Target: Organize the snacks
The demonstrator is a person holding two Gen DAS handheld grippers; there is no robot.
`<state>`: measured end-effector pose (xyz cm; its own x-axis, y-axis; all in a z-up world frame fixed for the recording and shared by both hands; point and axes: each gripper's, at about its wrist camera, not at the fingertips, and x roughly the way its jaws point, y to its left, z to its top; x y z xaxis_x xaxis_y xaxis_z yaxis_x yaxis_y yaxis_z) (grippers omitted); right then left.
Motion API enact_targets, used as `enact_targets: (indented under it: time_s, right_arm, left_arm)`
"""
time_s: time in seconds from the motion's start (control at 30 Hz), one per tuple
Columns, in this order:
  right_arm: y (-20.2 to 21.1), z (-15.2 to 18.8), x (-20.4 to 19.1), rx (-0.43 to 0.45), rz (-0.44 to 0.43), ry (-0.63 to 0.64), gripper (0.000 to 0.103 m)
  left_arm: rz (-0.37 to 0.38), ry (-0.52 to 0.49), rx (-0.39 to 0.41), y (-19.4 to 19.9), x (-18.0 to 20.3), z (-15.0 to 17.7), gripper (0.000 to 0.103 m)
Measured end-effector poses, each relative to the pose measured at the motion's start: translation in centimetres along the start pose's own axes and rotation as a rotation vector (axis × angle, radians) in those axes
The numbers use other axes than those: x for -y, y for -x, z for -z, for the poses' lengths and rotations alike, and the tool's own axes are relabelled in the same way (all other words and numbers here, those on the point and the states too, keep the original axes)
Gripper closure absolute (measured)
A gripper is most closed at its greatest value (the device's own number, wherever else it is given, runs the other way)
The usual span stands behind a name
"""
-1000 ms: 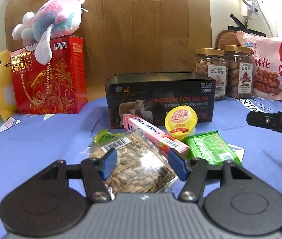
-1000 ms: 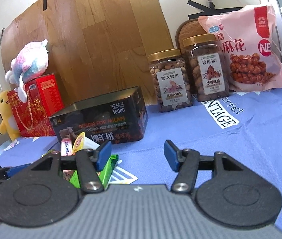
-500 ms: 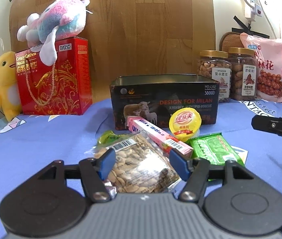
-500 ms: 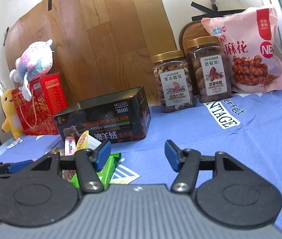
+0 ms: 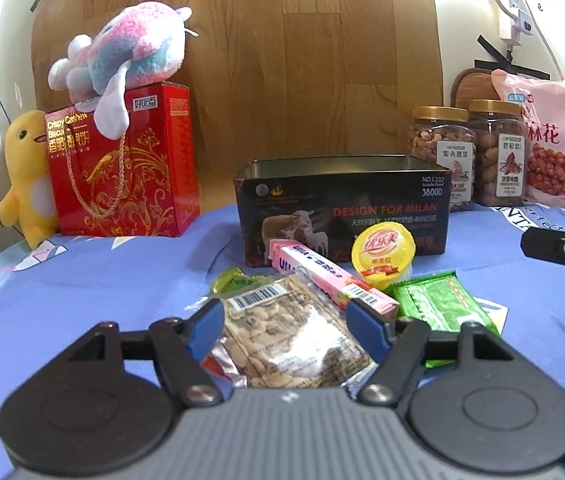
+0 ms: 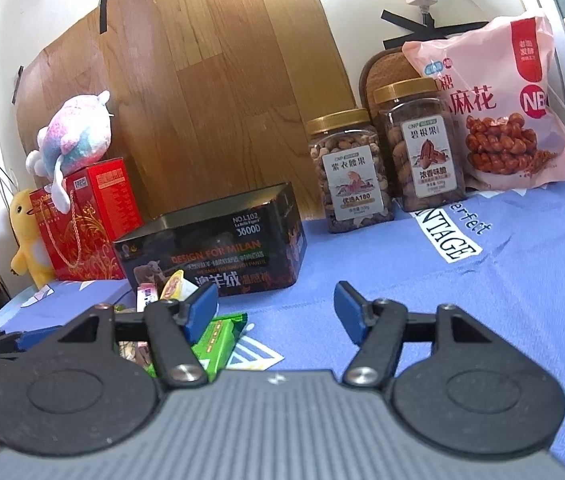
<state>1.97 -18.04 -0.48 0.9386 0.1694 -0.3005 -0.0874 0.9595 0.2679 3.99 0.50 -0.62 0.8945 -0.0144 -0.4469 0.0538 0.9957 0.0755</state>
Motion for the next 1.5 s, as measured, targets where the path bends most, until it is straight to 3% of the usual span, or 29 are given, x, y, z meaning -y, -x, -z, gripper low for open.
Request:
enact_targets:
  time_s: [0.27, 0.4, 0.57, 0.77, 1.1, 1.33, 1.5]
  right_arm:
    - [0.1, 0.0, -0.2, 0.001, -0.006, 0.014, 0.032]
    - [0.2, 0.0, -0.3, 0.002, -0.01, 0.027, 0.031]
    - [0.2, 0.1, -0.4, 0.001, -0.012, 0.036, 0.03]
    - [0.2, 0.1, -0.6, -0.004, -0.015, 0.047, 0.029]
    - [0.2, 0.2, -0.8, -0.015, -0.011, 0.062, 0.028]
    - [0.1, 0.2, -0.9, -0.026, -0.017, 0.069, 0.028]
    - [0.0, 0.2, -1.0, -0.031, -0.022, 0.074, 0.028]
  left_arm:
    - [-0.012, -0.003, 0.009, 0.1, 0.0, 0.0, 0.031]
    - [-0.014, -0.006, 0.03, 0.5, 0.1, 0.0, 0.02]
    - [-0.012, -0.006, 0.03, 0.5, 0.0, 0.0, 0.016]
    - [0.007, -0.004, 0.078, 1.3, -0.1, 0.2, 0.001]
    - [0.016, 0.003, 0.079, 1.4, -0.2, 0.2, 0.0]
    - [0.065, 0.042, 0.078, 1.5, -1.0, 0.2, 0.0]
    - [0.079, 0.076, 0.116, 2.2, -1.6, 0.3, 0.001]
